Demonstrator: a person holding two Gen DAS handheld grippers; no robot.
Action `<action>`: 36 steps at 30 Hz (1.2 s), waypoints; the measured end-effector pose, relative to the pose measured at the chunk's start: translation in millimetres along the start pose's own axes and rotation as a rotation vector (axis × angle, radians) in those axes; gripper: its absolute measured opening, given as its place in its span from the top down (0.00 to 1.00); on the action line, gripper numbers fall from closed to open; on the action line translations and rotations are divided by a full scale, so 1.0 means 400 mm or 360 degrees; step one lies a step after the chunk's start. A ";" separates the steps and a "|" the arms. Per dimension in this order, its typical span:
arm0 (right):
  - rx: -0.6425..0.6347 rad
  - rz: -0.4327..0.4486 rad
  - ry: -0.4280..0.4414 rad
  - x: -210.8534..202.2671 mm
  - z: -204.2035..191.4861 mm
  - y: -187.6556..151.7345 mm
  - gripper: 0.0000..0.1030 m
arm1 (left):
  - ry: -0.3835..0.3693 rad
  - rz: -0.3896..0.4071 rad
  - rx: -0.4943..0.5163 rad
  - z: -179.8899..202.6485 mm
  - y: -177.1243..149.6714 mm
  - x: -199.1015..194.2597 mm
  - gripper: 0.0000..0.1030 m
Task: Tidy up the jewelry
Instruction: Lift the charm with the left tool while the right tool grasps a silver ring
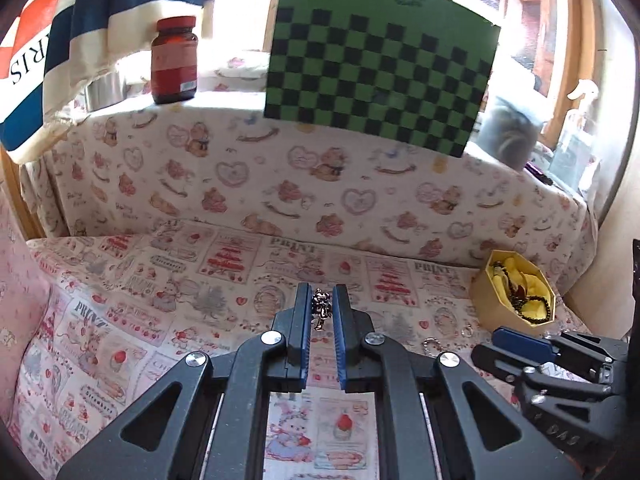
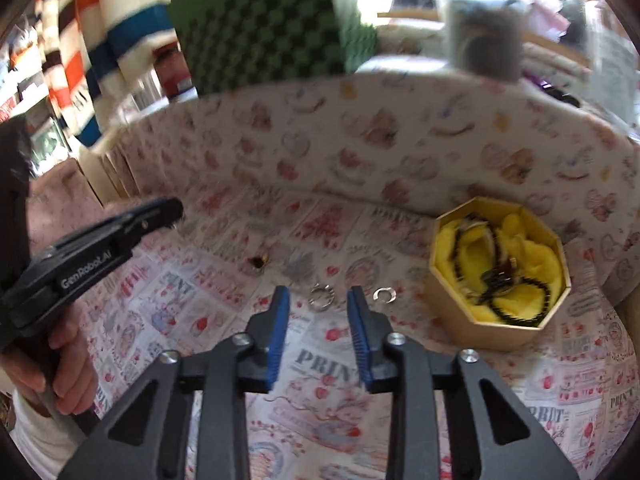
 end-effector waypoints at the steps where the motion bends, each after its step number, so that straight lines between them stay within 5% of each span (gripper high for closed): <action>1: -0.0026 -0.0047 -0.0044 0.014 -0.010 0.003 0.74 | 0.0002 0.0002 -0.0011 -0.005 0.000 0.000 0.91; 7: 0.0007 -0.0292 -0.0088 0.098 -0.039 -0.002 0.74 | 0.0053 0.0027 -0.0021 -0.026 0.004 0.003 0.91; 20: 0.0092 -0.0347 -0.0197 0.172 -0.012 0.013 0.81 | 0.0040 0.0018 -0.0051 -0.032 0.008 0.000 0.91; 27: 0.0112 -0.0292 -0.0214 0.155 -0.014 0.009 0.82 | 0.0037 0.0025 -0.0045 -0.028 0.008 -0.005 0.91; 36: 0.0194 0.0026 -0.0148 0.014 0.023 0.015 0.82 | 0.0038 0.0069 -0.0021 -0.016 0.011 -0.023 0.91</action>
Point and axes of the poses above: each gripper's, at about its wrist camera, not at the fingertips, and x roughly the way its jaws point, z to its right, y to its top, the point moved 7 cm from there along x, roughly the way its jaws point, and after that the axes turned 6 degrees about -x, right-handed, at the moved point
